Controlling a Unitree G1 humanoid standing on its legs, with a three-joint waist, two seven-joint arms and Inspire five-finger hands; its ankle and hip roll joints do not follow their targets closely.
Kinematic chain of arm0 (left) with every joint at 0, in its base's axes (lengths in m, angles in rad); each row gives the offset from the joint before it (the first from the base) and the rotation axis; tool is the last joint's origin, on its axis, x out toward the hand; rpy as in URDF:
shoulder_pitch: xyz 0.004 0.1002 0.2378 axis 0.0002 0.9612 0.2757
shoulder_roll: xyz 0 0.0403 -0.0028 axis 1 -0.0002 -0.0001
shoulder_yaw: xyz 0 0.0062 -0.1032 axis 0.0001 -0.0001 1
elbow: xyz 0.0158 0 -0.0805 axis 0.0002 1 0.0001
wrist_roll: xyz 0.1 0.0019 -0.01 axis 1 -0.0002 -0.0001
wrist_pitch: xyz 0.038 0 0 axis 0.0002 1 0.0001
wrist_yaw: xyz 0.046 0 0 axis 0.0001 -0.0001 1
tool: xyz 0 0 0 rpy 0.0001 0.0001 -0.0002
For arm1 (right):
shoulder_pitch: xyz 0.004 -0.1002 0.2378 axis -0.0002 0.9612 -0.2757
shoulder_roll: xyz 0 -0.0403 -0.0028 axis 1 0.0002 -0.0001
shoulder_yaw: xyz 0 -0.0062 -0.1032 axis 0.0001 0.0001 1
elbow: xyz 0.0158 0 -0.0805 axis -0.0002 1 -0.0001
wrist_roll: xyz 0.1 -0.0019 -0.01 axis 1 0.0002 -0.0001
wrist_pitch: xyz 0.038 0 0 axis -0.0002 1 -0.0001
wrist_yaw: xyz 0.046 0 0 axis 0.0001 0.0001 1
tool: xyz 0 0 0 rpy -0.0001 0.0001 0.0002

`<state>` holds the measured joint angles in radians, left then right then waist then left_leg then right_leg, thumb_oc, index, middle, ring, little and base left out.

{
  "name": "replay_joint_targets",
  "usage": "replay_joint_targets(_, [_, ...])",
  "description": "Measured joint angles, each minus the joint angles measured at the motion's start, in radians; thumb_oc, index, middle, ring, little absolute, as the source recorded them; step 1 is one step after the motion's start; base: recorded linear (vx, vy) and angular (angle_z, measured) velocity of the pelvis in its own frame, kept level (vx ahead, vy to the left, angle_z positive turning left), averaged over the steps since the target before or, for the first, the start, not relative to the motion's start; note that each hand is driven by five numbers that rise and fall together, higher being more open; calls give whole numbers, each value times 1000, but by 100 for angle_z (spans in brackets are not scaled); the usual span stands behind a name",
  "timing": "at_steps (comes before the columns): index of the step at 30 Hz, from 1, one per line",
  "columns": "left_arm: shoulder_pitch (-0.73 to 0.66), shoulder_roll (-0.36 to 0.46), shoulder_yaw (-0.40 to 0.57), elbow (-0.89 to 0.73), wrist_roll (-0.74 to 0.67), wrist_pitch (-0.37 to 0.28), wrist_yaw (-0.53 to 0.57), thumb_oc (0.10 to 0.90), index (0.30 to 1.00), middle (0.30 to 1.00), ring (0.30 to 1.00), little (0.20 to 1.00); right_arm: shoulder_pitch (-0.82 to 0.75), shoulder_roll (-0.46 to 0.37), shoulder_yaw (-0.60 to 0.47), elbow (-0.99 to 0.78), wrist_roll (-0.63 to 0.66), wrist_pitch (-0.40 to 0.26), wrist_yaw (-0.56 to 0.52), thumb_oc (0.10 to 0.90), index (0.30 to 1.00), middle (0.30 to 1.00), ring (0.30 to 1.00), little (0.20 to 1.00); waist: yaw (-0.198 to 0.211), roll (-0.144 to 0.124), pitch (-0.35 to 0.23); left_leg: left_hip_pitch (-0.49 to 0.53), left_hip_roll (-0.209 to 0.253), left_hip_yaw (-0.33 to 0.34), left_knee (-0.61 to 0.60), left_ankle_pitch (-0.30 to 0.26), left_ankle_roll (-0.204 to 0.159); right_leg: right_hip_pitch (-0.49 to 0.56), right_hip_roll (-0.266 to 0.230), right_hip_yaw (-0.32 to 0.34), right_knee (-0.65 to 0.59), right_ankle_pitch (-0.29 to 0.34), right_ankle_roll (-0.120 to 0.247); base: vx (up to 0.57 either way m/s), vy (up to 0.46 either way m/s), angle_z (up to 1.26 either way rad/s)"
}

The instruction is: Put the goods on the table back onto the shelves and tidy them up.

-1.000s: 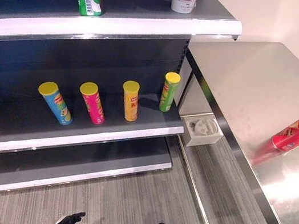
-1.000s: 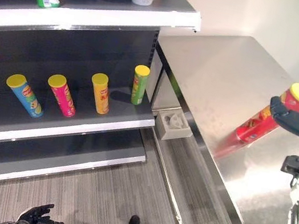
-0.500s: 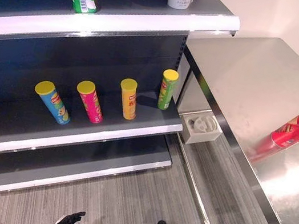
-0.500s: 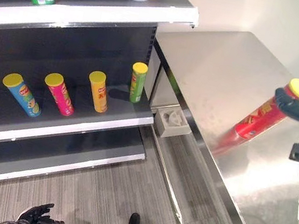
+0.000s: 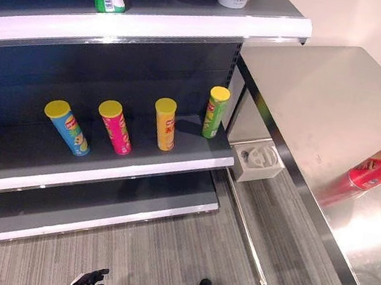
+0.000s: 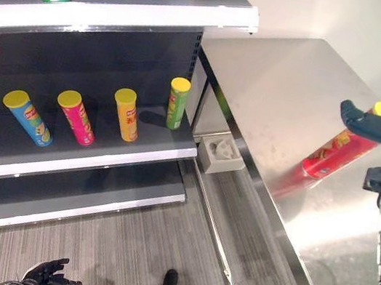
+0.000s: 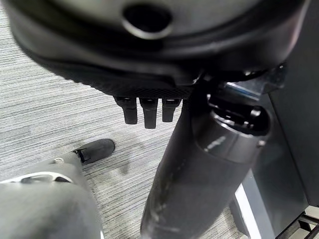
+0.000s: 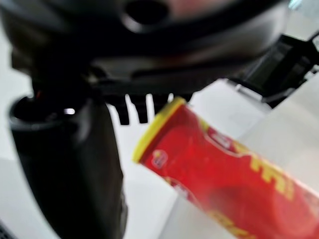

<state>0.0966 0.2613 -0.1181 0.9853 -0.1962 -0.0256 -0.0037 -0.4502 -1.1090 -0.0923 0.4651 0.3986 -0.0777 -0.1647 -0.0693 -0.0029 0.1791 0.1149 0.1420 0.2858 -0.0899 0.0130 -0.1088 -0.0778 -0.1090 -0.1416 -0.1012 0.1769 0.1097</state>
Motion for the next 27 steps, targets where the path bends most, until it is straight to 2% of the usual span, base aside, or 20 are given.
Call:
replay_joint_targets(5, [-1,0,0,1,0,0,0,800,900,900,900,900,0,-14,18,2,-1,4,20,800,900,900,900,900,-2,-2,1,0,0,1,0,0,0,0,0,1,0,0,0,0,0,0])
replay_joint_targets(10, [1,0,0,1,0,1,0,800,900,900,900,900,14,-75,34,9,-15,34,52,800,900,900,900,900,-6,-4,11,-2,0,2,0,0,0,-4,1,4,0,0,0,0,0,0])
replay_joint_targets(17, [-2,1,0,-2,0,2,-1,800,900,900,900,900,34,-78,34,42,-40,69,74,800,900,900,900,900,-6,-5,12,-3,-1,3,0,-1,1,-6,0,5,0,0,0,0,0,0])
replay_joint_targets(23, [-2,1,0,-2,0,2,-1,800,900,900,900,900,37,-78,34,59,-40,71,75,800,900,900,900,900,-5,-5,12,-3,-1,3,0,-1,1,-6,0,6,0,0,0,0,0,0])
replay_joint_targets(24, [-1,1,0,-2,0,2,-2,800,900,900,900,900,38,-78,34,67,-40,71,76,758,836,836,836,836,-4,-3,13,-3,-2,3,0,-1,1,-6,0,6,0,0,0,0,0,0])
replay_joint_targets(25, [-1,1,0,-2,0,2,-2,800,900,900,900,900,38,-78,34,71,-40,71,77,513,469,469,469,469,-4,-3,13,-3,-2,3,0,-1,1,-6,-1,6,0,0,0,0,0,0])
replay_joint_targets(26, [-1,1,0,-2,0,2,-2,800,900,900,900,900,38,-77,33,71,-40,71,77,427,340,340,340,340,-5,-2,13,-3,-2,3,0,-1,1,-6,0,6,0,0,0,0,0,0])
replay_joint_targets(27, [-1,2,0,-2,0,5,-1,800,900,900,900,900,38,-78,32,70,-40,71,77,400,300,300,300,300,-5,-2,13,-3,-2,3,0,-1,1,-6,0,6,0,0,0,0,0,0])
